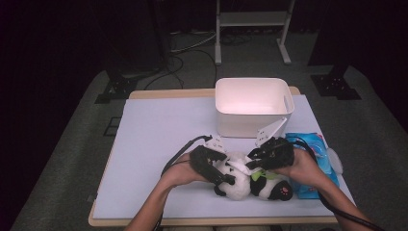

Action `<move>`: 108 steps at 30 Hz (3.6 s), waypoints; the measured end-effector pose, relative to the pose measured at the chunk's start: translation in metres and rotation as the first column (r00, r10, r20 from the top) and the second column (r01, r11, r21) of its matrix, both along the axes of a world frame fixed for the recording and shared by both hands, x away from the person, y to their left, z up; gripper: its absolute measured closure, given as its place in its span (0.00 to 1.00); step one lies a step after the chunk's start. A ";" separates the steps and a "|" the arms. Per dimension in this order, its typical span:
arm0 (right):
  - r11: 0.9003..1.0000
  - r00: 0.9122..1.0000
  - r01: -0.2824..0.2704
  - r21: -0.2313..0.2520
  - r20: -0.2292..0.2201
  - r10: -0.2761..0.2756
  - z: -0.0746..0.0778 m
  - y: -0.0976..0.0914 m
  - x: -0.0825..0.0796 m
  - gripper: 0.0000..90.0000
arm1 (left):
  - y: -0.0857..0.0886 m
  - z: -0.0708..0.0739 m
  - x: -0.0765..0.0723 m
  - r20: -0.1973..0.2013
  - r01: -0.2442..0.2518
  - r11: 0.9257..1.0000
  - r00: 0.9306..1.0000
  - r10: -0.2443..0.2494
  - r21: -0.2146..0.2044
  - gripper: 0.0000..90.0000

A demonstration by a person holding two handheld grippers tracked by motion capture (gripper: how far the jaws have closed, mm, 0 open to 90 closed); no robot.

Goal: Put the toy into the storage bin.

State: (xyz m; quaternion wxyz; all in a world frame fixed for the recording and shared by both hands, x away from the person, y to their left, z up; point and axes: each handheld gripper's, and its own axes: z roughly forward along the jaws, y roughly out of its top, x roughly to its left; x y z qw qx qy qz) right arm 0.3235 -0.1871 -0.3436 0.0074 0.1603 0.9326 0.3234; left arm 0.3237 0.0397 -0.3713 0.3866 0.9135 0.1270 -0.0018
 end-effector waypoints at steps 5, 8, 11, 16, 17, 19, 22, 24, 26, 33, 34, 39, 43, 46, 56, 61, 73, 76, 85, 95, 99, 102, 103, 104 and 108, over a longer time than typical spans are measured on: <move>1.000 1.000 0.017 0.009 0.017 -0.017 0.004 -0.007 -0.003 0.92 | -0.001 -0.004 0.001 0.001 0.010 1.000 1.000 -0.010 0.026 0.25; 0.999 0.999 0.028 0.029 0.023 -0.028 0.007 -0.015 -0.004 0.92 | -0.001 -0.004 0.002 0.000 0.008 1.000 1.000 -0.008 0.027 0.24; 0.998 0.999 0.044 0.053 0.029 -0.046 0.008 -0.023 -0.007 0.92 | -0.002 -0.003 0.002 0.004 0.019 0.999 1.000 -0.019 0.042 0.25; 0.995 0.997 0.069 0.068 0.031 -0.071 0.010 -0.035 -0.010 0.92 | -0.003 -0.003 0.001 0.005 0.013 0.999 1.000 -0.013 0.052 0.24; 0.995 0.996 0.078 0.067 0.029 -0.080 0.011 -0.037 -0.011 0.92 | -0.003 -0.003 0.001 0.005 0.012 0.999 1.000 -0.012 0.053 0.24; 0.994 0.995 0.094 0.062 0.023 -0.095 0.010 -0.043 -0.013 0.92 | -0.004 -0.002 0.002 0.010 0.009 0.998 1.000 -0.009 0.061 0.24; 0.993 0.994 0.110 0.050 0.015 -0.111 0.006 -0.052 -0.016 0.92 | -0.003 -0.003 0.004 0.006 0.008 0.998 1.000 -0.009 0.059 0.24; 0.990 0.992 0.128 0.051 0.006 -0.129 0.002 -0.061 -0.019 0.92 | -0.003 -0.003 0.004 0.003 0.008 0.998 1.000 -0.008 0.058 0.24; 0.989 0.991 0.137 0.053 -0.001 -0.137 -0.001 -0.067 -0.021 0.92 | -0.003 -0.003 0.004 -0.001 0.007 0.998 1.000 -0.007 0.058 0.24; 0.983 0.984 0.177 0.059 -0.028 -0.175 -0.014 -0.088 -0.031 0.92 | -0.004 -0.002 0.005 0.002 0.013 0.998 1.000 -0.014 0.067 0.24; 0.982 0.984 0.179 0.063 -0.032 -0.177 -0.016 -0.091 -0.032 0.92 | -0.004 -0.002 0.005 0.000 0.013 0.998 1.000 -0.014 0.066 0.24; 0.976 0.979 0.200 0.082 -0.056 -0.196 -0.024 -0.099 -0.035 0.92 | -0.005 0.002 0.005 0.004 0.020 0.997 1.000 -0.020 0.070 0.23; 0.977 0.980 0.196 0.084 -0.065 -0.190 -0.029 -0.097 -0.037 0.92 | -0.007 0.008 0.004 0.015 0.023 0.999 1.000 -0.023 0.043 0.23; 0.979 0.981 0.188 0.080 -0.063 -0.183 -0.031 -0.092 -0.037 0.92 | -0.010 0.009 0.004 0.020 0.028 0.998 0.999 -0.029 0.049 0.23; 0.981 0.984 0.171 0.091 -0.063 -0.165 -0.036 -0.078 -0.034 0.92 | -0.005 0.009 0.008 0.011 0.018 0.998 1.000 -0.019 0.068 0.21; 0.984 0.987 0.153 0.087 -0.061 -0.148 -0.036 -0.068 -0.028 0.92 | 0.000 0.010 0.009 0.011 0.011 0.997 1.000 -0.012 0.070 0.21; 0.993 0.995 0.085 0.086 -0.054 -0.080 -0.036 -0.026 -0.013 0.92 | 0.026 0.014 0.011 0.025 -0.043 0.996 0.999 0.041 0.078 0.22; 0.993 0.995 0.085 0.083 -0.049 -0.081 -0.035 -0.024 -0.011 0.92 | 0.029 0.012 0.012 0.023 -0.056 0.996 0.998 0.055 0.065 0.26; 0.990 0.994 0.100 0.099 -0.043 -0.097 -0.035 -0.037 -0.012 0.92 | 0.035 0.014 0.017 0.021 -0.081 0.996 0.997 0.081 0.036 0.27; 0.990 0.993 0.109 0.094 -0.059 -0.103 -0.031 -0.042 -0.008 0.92 | 0.046 0.008 0.016 -0.007 -0.084 0.996 0.996 0.084 0.033 0.32; 0.987 0.993 0.109 0.114 -0.054 -0.104 -0.024 -0.040 -0.006 0.92 | 0.046 0.004 0.015 -0.031 -0.066 0.998 0.997 0.066 0.017 0.31; 0.989 0.995 0.099 0.113 -0.037 -0.096 -0.017 -0.033 -0.004 0.92 | 0.044 0.005 0.011 -0.017 -0.050 0.998 0.999 0.051 0.027 0.30; 0.989 0.995 0.094 0.116 -0.034 -0.091 -0.014 -0.030 -0.003 0.92 | 0.043 0.005 0.009 -0.015 -0.047 0.998 0.999 0.047 0.031 0.30; 0.990 0.996 0.087 0.112 -0.023 -0.085 -0.011 -0.027 -0.001 0.92 | 0.043 0.006 0.008 -0.013 -0.047 0.998 0.999 0.047 0.032 0.30; 0.994 0.998 0.066 0.093 0.013 -0.067 0.001 -0.011 0.006 0.92 | 0.043 0.007 0.004 -0.004 -0.039 0.999 0.999 0.039 0.036 0.30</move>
